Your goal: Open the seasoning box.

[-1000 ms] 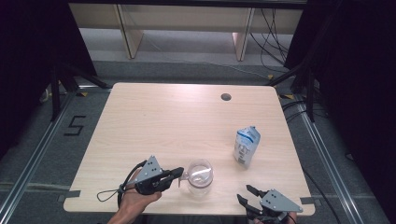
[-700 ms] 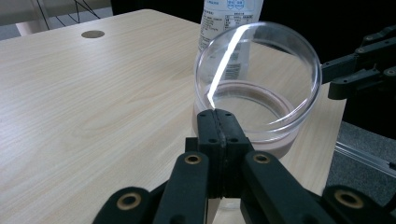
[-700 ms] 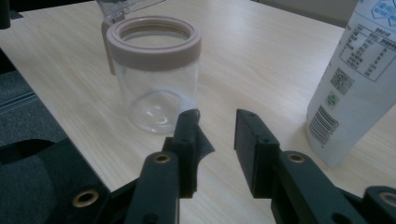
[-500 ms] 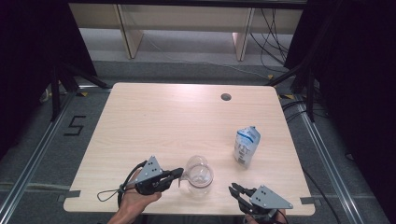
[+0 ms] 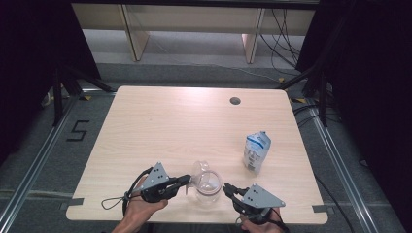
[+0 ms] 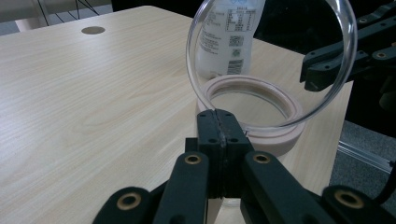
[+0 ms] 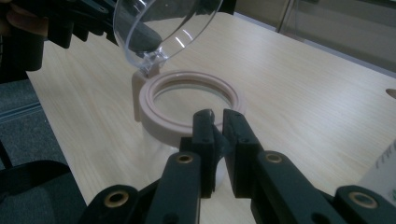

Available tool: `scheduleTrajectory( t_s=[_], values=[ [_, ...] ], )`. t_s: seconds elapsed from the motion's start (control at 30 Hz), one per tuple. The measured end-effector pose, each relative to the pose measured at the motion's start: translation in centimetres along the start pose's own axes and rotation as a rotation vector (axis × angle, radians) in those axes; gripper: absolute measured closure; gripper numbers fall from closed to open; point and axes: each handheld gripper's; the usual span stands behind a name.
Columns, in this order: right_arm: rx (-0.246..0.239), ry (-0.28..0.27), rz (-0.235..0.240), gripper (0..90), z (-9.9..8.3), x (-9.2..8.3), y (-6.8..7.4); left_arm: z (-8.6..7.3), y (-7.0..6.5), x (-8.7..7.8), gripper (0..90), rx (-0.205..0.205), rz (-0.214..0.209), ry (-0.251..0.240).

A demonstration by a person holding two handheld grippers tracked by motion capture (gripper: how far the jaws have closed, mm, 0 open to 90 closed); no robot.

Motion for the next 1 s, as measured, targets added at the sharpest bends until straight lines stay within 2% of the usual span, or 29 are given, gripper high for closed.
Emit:
scheduleTrajectory(
  t_s=[0.03,0.1,0.13,0.17,0.3,0.33,0.53,1.0],
  values=[
    [-0.006,-0.006,0.013,84.0,0.3,0.3,0.2,0.0,0.0,0.0,89.3,0.001,-0.002,0.000],
    [-0.009,-0.004,0.009,83.9,0.5,0.4,0.3,0.0,0.0,0.0,89.3,0.002,-0.001,0.000],
    [-0.027,-0.022,0.004,83.9,0.8,0.7,0.3,0.0,0.0,0.0,89.3,-0.001,0.000,-0.001],
    [-0.007,-0.014,0.014,83.8,0.9,0.7,0.4,0.0,0.0,0.0,89.3,0.000,0.001,-0.001],
    [-0.001,-0.027,0.016,83.8,1.4,0.9,0.6,0.0,0.0,0.0,89.3,0.000,0.001,-0.001],
    [0.001,-0.028,0.039,83.7,1.6,1.0,0.7,0.0,0.0,0.0,89.3,0.000,0.001,-0.001],
    [-0.009,-0.034,0.034,83.7,2.3,1.2,1.1,0.0,0.0,0.0,89.1,-0.002,0.001,-0.002],
    [-0.029,-0.042,0.073,83.8,3.6,1.2,2.4,-0.4,0.2,0.0,88.3,-0.008,0.010,0.013]
  ],
)
Point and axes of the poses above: each handheld gripper's, and its own axes: x roughly forward along the jaws, z roughly out of its top, y roughly to its left, and after that the axes turned 4 degrees about -z, right-handed
